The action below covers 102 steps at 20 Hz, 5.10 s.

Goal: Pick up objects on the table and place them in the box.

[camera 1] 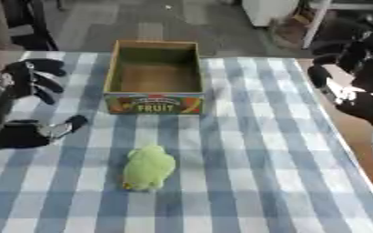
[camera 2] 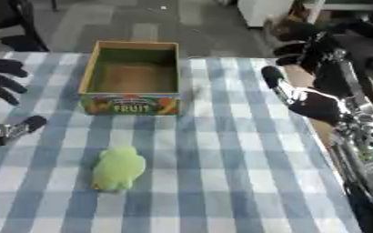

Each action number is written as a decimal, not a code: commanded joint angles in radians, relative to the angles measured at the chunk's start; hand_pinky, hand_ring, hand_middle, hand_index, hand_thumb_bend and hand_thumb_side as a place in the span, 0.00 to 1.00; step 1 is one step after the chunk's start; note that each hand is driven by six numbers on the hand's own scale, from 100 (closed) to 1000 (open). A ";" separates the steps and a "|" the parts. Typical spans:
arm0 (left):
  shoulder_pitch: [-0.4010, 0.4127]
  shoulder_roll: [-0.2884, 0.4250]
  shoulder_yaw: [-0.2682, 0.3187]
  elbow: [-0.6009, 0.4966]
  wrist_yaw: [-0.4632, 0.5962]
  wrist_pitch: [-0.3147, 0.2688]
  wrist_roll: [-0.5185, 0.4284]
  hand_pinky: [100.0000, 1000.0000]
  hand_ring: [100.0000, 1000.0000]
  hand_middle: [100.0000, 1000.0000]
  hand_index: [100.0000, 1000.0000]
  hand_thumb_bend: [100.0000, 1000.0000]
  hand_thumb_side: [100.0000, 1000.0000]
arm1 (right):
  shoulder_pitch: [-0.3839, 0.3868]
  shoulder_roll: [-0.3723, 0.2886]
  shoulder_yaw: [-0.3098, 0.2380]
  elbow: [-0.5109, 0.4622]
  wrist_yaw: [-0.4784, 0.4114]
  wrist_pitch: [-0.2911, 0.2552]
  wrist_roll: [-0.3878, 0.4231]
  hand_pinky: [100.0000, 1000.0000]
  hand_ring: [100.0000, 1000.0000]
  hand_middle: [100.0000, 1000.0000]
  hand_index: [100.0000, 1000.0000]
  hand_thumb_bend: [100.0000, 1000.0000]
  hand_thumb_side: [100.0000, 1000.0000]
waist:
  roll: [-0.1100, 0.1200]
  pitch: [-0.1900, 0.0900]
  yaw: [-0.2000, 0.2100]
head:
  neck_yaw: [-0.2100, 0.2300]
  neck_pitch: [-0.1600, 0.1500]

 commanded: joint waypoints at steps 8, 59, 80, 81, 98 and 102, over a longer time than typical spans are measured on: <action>-0.038 -0.020 -0.124 0.068 -0.037 0.038 -0.162 0.50 0.60 0.68 0.81 0.62 0.00 | -0.017 -0.012 0.000 -0.009 -0.005 -0.001 0.007 0.63 0.67 0.70 0.85 0.36 0.14 | 0.002 -0.012 -0.004 | 0.012 -0.002; -0.107 -0.057 -0.197 0.072 -0.251 0.065 0.047 0.15 0.12 0.15 0.29 0.21 0.00 | -0.013 -0.009 0.003 -0.005 -0.007 0.000 0.011 0.63 0.68 0.70 0.85 0.34 0.14 | 0.011 -0.016 -0.017 | 0.012 0.004; -0.485 -0.109 -0.110 0.549 -0.323 0.115 0.239 0.17 0.15 0.18 0.32 0.28 0.00 | -0.032 0.021 0.043 -0.008 -0.028 0.004 0.053 0.63 0.68 0.70 0.85 0.34 0.14 | 0.004 -0.014 -0.133 | 0.060 -0.010; -0.501 -0.119 -0.100 0.594 -0.343 0.115 0.252 0.18 0.16 0.19 0.32 0.28 0.00 | -0.032 0.023 0.044 -0.008 -0.029 0.004 0.054 0.63 0.68 0.70 0.85 0.34 0.14 | 0.003 -0.013 -0.141 | 0.062 -0.012; -0.620 -0.145 0.038 1.007 -0.492 0.094 0.392 0.56 0.67 0.73 0.82 0.99 0.35 | -0.025 0.066 0.063 0.000 -0.043 0.006 0.077 0.63 0.68 0.69 0.85 0.33 0.15 | -0.010 0.003 -0.225 | 0.090 -0.031; -0.598 -0.132 0.034 0.959 -0.467 0.069 0.434 0.59 0.70 0.76 0.84 1.00 0.45 | -0.023 0.066 0.061 0.003 -0.041 0.006 0.074 0.63 0.68 0.69 0.85 0.33 0.15 | -0.010 0.003 -0.207 | 0.087 -0.030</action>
